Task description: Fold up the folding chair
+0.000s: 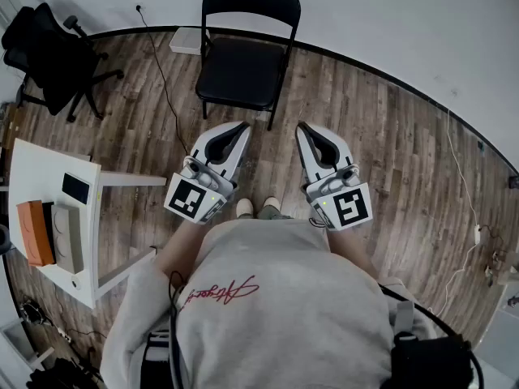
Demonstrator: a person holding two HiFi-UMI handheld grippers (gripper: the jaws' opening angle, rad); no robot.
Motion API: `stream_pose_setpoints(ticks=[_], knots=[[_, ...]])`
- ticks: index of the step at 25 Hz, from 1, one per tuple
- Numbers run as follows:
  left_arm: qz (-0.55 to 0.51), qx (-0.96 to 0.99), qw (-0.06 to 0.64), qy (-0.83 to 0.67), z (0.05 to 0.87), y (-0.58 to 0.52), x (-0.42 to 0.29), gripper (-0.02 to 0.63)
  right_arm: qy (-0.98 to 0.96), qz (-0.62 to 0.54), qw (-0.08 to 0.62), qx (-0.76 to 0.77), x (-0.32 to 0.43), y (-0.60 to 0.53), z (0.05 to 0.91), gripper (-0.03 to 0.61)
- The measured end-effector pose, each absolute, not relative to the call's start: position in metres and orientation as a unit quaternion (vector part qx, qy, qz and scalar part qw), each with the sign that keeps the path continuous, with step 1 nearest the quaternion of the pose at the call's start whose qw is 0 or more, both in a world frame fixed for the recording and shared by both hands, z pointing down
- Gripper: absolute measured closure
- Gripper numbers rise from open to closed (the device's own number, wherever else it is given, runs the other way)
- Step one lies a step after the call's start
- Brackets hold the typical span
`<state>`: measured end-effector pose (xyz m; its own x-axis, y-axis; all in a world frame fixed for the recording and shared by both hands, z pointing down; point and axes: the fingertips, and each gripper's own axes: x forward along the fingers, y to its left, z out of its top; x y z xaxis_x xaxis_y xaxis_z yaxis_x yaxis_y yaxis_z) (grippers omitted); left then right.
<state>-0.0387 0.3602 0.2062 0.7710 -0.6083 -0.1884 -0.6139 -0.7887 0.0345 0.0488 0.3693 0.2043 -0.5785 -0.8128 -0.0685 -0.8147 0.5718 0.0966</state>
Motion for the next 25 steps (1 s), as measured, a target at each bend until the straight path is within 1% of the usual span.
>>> stream_pose_setpoints(ticks=[17,22,25], knots=[[0.094,-0.941,0.02,0.324,0.202,0.356,-0.036,0.597,0.889,0.067,0.006,-0.454,0.05,0.369,0.202,0.561],[0.096,-0.939,0.017,0.33,0.203,0.355,-0.034,0.597,0.885,0.062,0.03,-0.46,0.058,0.368,0.199,0.56],[0.097,-0.936,0.016,0.337,0.205,0.352,-0.031,0.597,0.882,0.062,0.03,-0.467,0.068,0.364,0.2,0.56]])
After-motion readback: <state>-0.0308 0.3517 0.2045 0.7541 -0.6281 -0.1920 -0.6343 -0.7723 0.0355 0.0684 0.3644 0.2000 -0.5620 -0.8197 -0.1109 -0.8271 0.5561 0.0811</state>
